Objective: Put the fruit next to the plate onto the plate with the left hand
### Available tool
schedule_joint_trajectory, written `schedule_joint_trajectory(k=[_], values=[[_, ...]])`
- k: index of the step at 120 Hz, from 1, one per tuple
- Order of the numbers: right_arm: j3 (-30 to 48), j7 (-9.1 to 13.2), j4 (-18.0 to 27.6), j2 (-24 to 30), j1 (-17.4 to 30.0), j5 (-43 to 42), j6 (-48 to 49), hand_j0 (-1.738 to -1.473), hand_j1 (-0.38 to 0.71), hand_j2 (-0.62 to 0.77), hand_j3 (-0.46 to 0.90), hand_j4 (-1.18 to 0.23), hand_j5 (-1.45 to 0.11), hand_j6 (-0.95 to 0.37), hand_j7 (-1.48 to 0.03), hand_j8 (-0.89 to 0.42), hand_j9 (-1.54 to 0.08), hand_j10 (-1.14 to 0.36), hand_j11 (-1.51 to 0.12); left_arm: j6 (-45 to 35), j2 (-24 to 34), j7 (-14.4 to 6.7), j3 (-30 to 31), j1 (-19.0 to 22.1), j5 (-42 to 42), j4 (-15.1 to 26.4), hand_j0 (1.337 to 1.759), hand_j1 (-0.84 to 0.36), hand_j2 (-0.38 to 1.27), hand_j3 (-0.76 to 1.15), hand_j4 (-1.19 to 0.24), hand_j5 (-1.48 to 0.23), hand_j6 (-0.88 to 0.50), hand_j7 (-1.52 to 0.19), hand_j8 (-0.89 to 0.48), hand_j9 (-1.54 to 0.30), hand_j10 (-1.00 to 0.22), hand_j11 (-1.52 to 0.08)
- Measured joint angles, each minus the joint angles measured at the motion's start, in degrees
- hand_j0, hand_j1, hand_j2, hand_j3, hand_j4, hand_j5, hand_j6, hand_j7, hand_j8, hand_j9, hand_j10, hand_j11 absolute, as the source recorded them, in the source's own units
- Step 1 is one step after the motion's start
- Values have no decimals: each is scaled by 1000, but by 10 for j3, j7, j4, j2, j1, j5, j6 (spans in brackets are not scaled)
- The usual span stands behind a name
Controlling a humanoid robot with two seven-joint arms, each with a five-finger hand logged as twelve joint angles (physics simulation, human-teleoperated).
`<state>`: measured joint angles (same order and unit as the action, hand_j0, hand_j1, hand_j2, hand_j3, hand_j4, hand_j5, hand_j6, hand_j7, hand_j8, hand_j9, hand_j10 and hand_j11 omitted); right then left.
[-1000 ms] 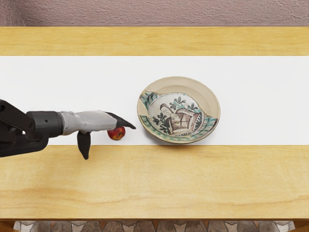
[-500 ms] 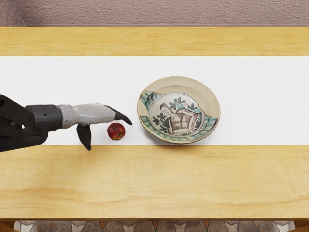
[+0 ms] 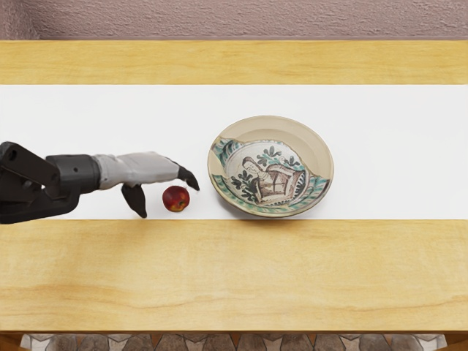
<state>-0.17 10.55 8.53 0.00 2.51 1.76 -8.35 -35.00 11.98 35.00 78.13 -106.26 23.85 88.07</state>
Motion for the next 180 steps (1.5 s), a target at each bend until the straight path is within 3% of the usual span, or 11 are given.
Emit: schedule_joint_trajectory(k=[98, 180], values=[[0, 0, 0, 0, 0, 0, 0, -1658, -349, 0, 0, 0, 0, -1, 0, -1, 0, 0, 0, 0, -41, 0, -5, 56, -7, -79, 1658, -136, 81, 0, -405, -526, -405, -526, -405, -526, -405, -526], [0, 0, 0, 0, 0, 0, 0, -1658, -349, 0, 0, 0, 0, -1, 0, -1, 0, 0, 0, -1, -57, 0, -5, 66, -7, -94, 1657, -245, 117, 0, -516, -646, -515, -646, -488, -665, -504, -665]])
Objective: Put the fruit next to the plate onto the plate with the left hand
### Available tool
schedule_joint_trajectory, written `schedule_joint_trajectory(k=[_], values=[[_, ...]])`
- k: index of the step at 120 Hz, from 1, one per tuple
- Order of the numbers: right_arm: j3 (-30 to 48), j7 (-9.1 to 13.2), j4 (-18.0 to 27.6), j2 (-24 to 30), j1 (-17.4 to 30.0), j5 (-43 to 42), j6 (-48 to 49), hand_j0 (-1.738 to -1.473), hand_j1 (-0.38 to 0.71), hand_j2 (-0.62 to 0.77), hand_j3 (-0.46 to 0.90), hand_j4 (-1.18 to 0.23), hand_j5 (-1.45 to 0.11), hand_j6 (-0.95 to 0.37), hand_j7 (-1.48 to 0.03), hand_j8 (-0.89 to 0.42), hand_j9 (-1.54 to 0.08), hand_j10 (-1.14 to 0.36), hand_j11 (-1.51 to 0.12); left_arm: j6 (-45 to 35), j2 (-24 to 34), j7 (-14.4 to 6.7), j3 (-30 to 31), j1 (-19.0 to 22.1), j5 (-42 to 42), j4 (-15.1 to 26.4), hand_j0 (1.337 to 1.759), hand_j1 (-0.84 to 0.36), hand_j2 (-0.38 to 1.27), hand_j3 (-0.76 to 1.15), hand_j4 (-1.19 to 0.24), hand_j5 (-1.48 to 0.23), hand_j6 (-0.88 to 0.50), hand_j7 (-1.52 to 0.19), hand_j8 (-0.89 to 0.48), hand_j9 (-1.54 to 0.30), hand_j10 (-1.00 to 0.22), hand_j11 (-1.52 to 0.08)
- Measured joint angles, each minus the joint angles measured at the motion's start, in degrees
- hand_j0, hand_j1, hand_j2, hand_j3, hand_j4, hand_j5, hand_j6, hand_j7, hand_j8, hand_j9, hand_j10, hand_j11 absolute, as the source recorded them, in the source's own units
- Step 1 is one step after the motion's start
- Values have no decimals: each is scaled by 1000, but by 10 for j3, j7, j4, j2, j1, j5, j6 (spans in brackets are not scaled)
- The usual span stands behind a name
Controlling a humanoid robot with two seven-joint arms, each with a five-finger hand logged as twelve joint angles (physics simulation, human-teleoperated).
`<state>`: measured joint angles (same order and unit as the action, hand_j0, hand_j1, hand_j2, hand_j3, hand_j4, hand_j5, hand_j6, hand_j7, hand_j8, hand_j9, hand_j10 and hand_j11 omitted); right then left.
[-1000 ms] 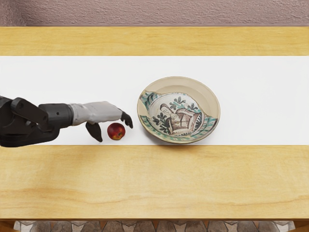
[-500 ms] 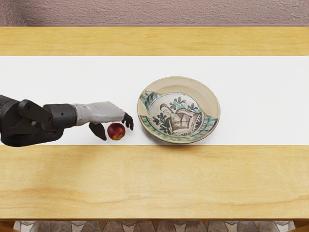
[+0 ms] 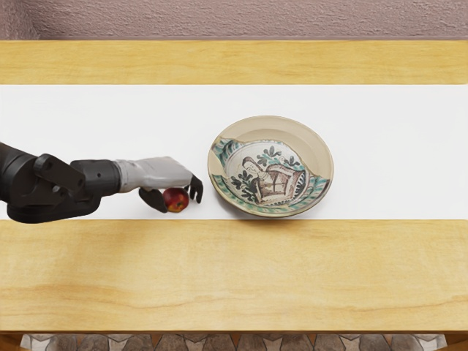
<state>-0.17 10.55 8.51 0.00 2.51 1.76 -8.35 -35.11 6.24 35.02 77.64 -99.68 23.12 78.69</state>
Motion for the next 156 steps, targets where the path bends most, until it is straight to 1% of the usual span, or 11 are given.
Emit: schedule_joint_trajectory(k=[32, 40, 63, 79, 104, 124, 134, 136, 137, 145, 156], values=[[0, 0, 0, 0, 0, 0, 0, -1658, -349, 0, 0, 0, 0, -1, 0, -1, 0, 0, 0, 1, 0, 1, 0, 6, 1, -10, 1653, -284, 161, 0, -551, -739, -511, -744, -428, -773, -530, -779], [0, 0, 0, 0, 0, 0, 0, -1658, -349, 0, 0, -1, 0, -1, 0, -1, 0, 0, 0, 0, 0, 1, 0, 7, 0, -11, 1653, -323, 308, 0, -566, -754, -514, -761, -430, -789, -545, -794], [0, 0, 0, 0, 0, 0, 0, -1658, -349, 0, 0, -1, 0, -1, 0, -1, 0, 0, 0, 0, 0, 0, 2, 8, -2, -13, 1655, -314, 434, 0, -635, -792, -585, -809, -476, -836, -609, -839], [0, 0, 0, 0, 0, 0, 0, -1658, -349, 0, 0, -1, 0, -1, 0, -1, 0, 0, 0, -2, 0, -1, 1, 16, -3, -17, 1655, -257, 391, 0, -683, -793, -664, -825, -529, -859, -644, -859], [0, 0, 0, 0, 0, 0, 0, -1658, -349, 0, 0, 0, 0, -1, 0, -1, 0, 0, 0, 0, 1, -2, 1, 18, 0, -24, 1654, -259, 410, 0, -703, -877, -644, -893, -489, -909, -654, -904], [0, 0, 0, 0, 0, 0, 0, -1658, -349, 0, 0, 0, 0, -1, 0, 0, 0, 0, 0, 2, 30, -1, 4, 2, 7, -16, 1655, -267, 465, 0, -723, -953, -611, -942, -458, -956, -640, -956], [0, 0, 0, 0, 0, 0, 0, -1658, -349, 0, 0, 0, 0, -1, 0, 0, 0, 0, 0, 3, 34, -1, 6, -20, 16, -10, 1655, -287, 511, 0, -730, -1004, -588, -979, -442, -989, -625, -987], [0, 0, 0, 0, 0, 0, 0, -1658, -349, 0, 0, 0, 0, -1, 0, 0, 0, 0, 0, 3, 35, -1, 7, -32, 19, -6, 1655, -288, 482, 0, -731, -1016, -580, -985, -444, -993, -625, -994], [0, 0, 0, 0, 0, 0, 0, -1658, -349, 0, 0, 0, 0, -1, 0, 0, 0, 0, 0, 4, 36, -1, 7, -40, 21, -4, 1655, -293, 529, 0, -730, -1024, -574, -991, -428, -995, -624, -998], [0, 0, 0, 0, 0, 0, 0, -1658, -349, 0, 0, 0, 0, -1, 0, 0, 0, 0, 0, 4, 53, -1, 6, -84, 37, 16, 1655, -325, 574, 0, -740, -1052, -553, -1006, -423, -1016, -607, -1022], [0, 0, 0, 0, 0, 0, 0, -1658, -349, 0, 0, 0, 0, -1, 0, 0, 0, 0, 0, 3, 62, -1, 3, -140, 58, 49, 1654, -321, 527, 0, -751, -1075, -545, -1019, -417, -1036, -599, -1041]])
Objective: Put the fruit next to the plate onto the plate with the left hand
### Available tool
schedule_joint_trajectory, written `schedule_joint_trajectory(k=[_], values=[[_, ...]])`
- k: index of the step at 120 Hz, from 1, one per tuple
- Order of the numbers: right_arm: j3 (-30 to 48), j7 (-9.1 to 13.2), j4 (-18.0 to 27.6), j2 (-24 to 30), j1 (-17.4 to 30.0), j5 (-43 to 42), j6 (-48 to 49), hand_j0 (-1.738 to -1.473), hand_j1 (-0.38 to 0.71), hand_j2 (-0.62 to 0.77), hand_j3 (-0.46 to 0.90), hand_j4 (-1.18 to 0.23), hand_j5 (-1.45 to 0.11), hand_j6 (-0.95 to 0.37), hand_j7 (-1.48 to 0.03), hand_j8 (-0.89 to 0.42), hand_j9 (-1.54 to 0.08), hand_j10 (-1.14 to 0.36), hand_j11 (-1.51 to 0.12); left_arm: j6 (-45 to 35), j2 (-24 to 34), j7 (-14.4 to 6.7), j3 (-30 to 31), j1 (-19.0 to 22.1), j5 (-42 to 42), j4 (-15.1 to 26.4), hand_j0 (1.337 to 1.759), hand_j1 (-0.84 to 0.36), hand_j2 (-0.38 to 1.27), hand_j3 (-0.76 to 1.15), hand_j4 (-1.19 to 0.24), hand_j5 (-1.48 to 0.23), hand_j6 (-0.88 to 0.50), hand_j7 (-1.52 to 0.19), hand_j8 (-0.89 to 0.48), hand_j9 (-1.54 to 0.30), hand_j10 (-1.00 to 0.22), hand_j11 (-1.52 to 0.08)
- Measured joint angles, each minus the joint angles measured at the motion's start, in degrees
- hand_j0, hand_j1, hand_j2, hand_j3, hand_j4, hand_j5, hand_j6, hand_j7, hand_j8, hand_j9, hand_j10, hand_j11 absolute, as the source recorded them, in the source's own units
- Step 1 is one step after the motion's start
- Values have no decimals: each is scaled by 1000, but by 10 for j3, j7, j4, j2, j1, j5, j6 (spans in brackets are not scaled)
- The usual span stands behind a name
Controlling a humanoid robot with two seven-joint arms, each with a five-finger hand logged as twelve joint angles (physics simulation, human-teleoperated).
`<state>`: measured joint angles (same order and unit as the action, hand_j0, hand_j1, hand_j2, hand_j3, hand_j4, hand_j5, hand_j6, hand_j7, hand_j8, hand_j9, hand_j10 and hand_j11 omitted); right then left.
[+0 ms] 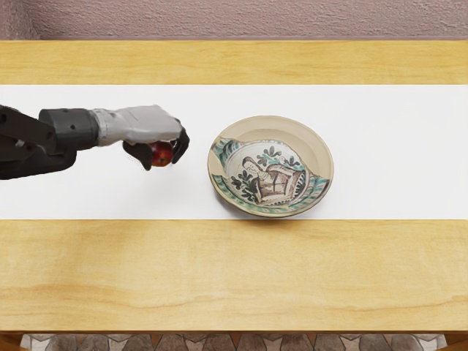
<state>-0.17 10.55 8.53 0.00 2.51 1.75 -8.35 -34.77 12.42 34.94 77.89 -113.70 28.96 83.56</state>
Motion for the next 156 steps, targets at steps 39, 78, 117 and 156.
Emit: schedule_joint_trajectory(k=[39, 78, 117, 156], values=[[0, 0, 0, 0, 0, 0, 0, -1658, -349, 0, 0, 0, 0, 0, 0, 0, 0, 0, 0, 10, -53, 0, -91, -61, 41, 30, 1654, -314, 505, 0, -759, -1169, -513, -1078, -384, -1090, -581, -1088], [0, 0, 0, 0, 0, 0, 0, -1658, -349, 0, 0, 0, 0, 0, 0, 0, 0, 0, 0, 105, -113, 0, -160, -20, 33, -88, 1655, -314, 526, 0, -745, -1203, -489, -1115, -364, -1112, -575, -1083], [0, 0, 0, 0, 0, 0, 0, -1658, -349, 0, 0, 0, 0, -1, 0, 0, 0, 0, 0, 125, -97, 1, -215, 24, -13, -113, 1657, 59, 155, 0, -284, -423, -235, -402, -200, -402, -250, -395], [0, 0, 0, 0, 0, 0, 0, -1658, -349, 0, 0, 0, 0, -1, 0, 0, 0, 0, 0, 120, 59, 1, -377, 189, -10, -114, 1658, 276, 35, 0, -72, -103, -62, -99, -55, -98, -64, -97]])
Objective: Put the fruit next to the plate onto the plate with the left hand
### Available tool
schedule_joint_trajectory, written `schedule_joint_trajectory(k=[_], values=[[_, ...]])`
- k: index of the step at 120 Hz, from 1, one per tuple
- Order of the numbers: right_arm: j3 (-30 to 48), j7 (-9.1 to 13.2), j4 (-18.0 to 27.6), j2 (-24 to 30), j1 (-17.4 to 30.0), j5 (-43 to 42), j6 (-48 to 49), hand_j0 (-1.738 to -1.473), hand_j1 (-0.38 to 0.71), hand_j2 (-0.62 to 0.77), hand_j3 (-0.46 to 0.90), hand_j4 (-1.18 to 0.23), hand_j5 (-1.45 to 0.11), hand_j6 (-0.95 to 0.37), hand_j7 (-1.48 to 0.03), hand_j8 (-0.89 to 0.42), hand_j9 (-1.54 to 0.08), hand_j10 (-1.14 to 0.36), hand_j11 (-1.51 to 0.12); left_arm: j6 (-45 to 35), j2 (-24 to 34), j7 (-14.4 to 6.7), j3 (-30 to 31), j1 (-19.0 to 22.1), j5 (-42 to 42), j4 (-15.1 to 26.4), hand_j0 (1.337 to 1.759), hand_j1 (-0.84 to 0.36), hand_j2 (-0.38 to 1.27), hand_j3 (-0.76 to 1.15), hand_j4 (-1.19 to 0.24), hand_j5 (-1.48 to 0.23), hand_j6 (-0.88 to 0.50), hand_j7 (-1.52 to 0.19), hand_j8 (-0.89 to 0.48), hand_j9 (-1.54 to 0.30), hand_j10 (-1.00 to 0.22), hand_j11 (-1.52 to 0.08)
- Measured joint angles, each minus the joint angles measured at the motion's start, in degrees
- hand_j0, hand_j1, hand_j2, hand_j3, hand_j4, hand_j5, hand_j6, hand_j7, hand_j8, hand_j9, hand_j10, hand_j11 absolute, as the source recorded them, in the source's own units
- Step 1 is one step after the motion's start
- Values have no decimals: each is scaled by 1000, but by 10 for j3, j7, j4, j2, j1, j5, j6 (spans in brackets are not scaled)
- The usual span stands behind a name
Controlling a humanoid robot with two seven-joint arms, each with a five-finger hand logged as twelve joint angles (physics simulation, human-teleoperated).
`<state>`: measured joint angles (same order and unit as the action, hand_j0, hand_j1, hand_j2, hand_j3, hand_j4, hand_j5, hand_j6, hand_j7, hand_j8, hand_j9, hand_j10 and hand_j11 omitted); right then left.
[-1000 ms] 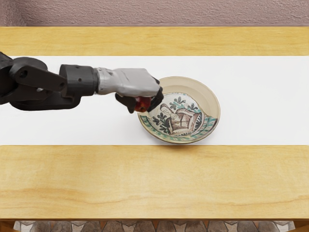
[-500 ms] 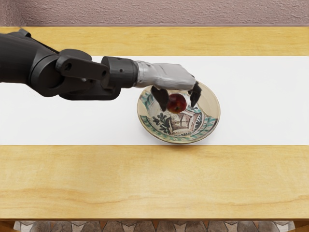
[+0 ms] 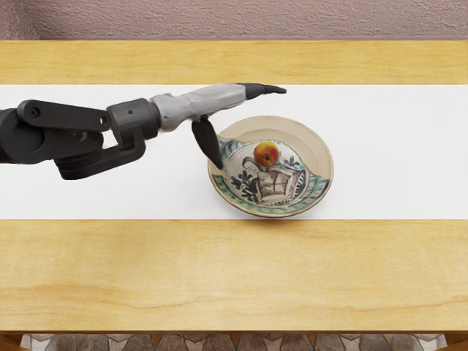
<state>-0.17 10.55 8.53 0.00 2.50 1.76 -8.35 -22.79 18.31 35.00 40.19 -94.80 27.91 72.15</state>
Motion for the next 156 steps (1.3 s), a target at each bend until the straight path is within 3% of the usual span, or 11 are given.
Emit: schedule_joint_trajectory(k=[28, 49, 76, 90, 97, 117, 135, 156], values=[[0, 0, 0, 0, 0, 0, 0, -1658, -349, 0, 0, 0, 0, -1, 0, -1, 0, 0, 0, -1, 70, 0, -95, 125, 2, 2, 1658, 316, 14, 0, -32, -44, -29, -42, -27, -42, -29, -42], [0, 0, 0, 0, 0, 0, 0, -1658, -349, 0, 0, 0, 0, -1, 0, 0, 0, 0, 0, -1, 145, 0, -216, 251, 1, 3, 1658, 328, 9, 0, -21, -28, -20, -27, -19, -27, -19, -27], [0, 0, 0, 0, 0, 0, 0, -1658, -349, 0, 0, 0, 0, -1, 0, 0, 0, 0, 0, 0, 210, 0, -325, 358, -31, 7, 1658, 334, 6, 0, -14, -19, -14, -19, -13, -19, -14, -19], [0, 0, 0, 0, 0, 0, 0, -1658, -349, 0, 0, 0, 0, -1, 0, 0, 0, 0, 0, 0, 206, 0, -400, 419, -46, 3, 1658, 335, 6, 0, -13, -18, -13, -18, -12, -18, -13, -17], [0, 0, 0, 0, 0, 0, 0, -1658, -349, 0, 0, 0, 0, -1, 0, 0, 0, 0, 0, 0, 198, 0, -452, 475, -49, -2, 1658, 335, 5, 0, -12, -17, -12, -17, -12, -17, -12, -17], [0, 0, 0, 0, 0, 0, 0, -1658, -349, 0, 0, 0, 0, -1, 0, 0, 0, 0, 0, 1, 177, 0, -552, 557, -51, -24, 1658, 336, 5, 0, -12, -16, -12, -16, -12, -16, -12, -16], [0, 0, 0, 0, 0, 0, 0, -1658, -349, 0, 0, 0, 0, -1, 0, 0, 0, 0, 0, 17, 195, 0, -597, 585, -52, -45, 1658, 336, 5, 0, -11, -16, -11, -16, -11, -16, -11, -16], [0, 0, 0, 0, 0, 0, 0, -1658, -349, 0, 0, 0, 0, -1, 0, 0, 0, 0, 0, 57, 199, 0, -612, 589, -52, -54, 1658, 336, 5, 0, -10, -15, -11, -15, -11, -15, -11, -15]])
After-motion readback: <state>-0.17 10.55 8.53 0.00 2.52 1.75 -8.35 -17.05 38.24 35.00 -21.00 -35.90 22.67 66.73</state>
